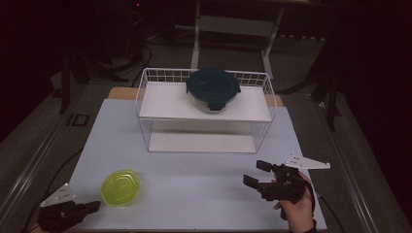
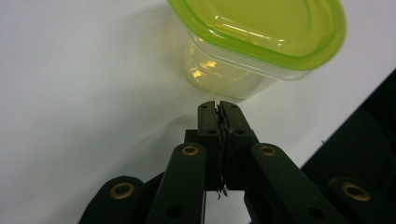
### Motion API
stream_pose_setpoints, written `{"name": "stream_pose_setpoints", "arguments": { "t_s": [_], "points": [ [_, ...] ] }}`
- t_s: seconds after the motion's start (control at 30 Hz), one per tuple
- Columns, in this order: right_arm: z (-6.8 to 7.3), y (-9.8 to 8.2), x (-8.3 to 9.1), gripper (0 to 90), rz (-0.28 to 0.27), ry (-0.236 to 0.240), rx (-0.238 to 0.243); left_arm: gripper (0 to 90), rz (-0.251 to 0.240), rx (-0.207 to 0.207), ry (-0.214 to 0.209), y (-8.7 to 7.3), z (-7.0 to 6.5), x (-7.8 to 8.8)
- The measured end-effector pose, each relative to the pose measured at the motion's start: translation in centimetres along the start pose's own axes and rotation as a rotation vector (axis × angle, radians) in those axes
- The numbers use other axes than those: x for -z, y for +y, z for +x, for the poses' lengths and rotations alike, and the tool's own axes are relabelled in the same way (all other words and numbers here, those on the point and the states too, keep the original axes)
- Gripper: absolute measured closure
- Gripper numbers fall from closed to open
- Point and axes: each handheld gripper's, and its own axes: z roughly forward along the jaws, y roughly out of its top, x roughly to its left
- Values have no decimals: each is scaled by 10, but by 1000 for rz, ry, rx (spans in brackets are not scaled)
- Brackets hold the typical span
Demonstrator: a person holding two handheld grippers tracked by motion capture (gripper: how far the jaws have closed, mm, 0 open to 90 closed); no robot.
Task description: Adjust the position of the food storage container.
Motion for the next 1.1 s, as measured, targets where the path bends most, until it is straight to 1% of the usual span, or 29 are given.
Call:
{"name": "stream_pose_setpoints", "arguments": {
  "t_s": [0.07,0.13,0.17,0.2,0.23,0.3,0.37,0.4,0.5,0.53,0.63,0.8,0.9,0.97,1.0,1.1],
  "points": [
    [0,0,0,149,0,3,1,874,11,-12,-5,2,0,-3],
    [-1,-1,0,148,3,1,-1,874,6,-10,-3,4,-1,-6],
    [-1,-1,0,149,3,5,-5,879,7,-17,6,5,-1,-7],
    [-1,-1,0,149,3,5,-5,879,8,-10,4,6,-1,-8],
    [-1,-2,-1,149,3,6,-4,881,12,-13,1,8,-1,-9],
    [0,-2,-1,149,5,9,-3,885,24,-28,0,11,-2,-12],
    [0,-3,0,149,5,8,0,885,25,-30,-6,13,-2,-14],
    [-1,-3,0,149,5,8,-1,885,29,-33,1,15,-2,-15],
    [-1,-4,1,149,4,8,-6,885,30,-27,1,19,-1,-18],
    [-2,-4,1,149,3,6,-7,886,35,-31,6,20,-1,-19],
    [-2,-5,3,149,2,4,-6,886,37,-37,-1,23,-1,-22],
    [-3,-5,4,149,-1,4,-10,886,45,-43,-2,32,0,-32],
    [-3,-5,4,149,-2,5,-10,886,37,-45,-13,37,-1,-37],
    [-3,-5,4,149,-1,4,-10,886,38,-59,-14,41,-3,-42],
    [-3,-5,4,149,-1,4,-10,886,38,-63,-22,43,-4,-45],
    [-4,-5,4,149,0,2,-10,886,47,-74,-24,49,-7,-53]
  ]
}}
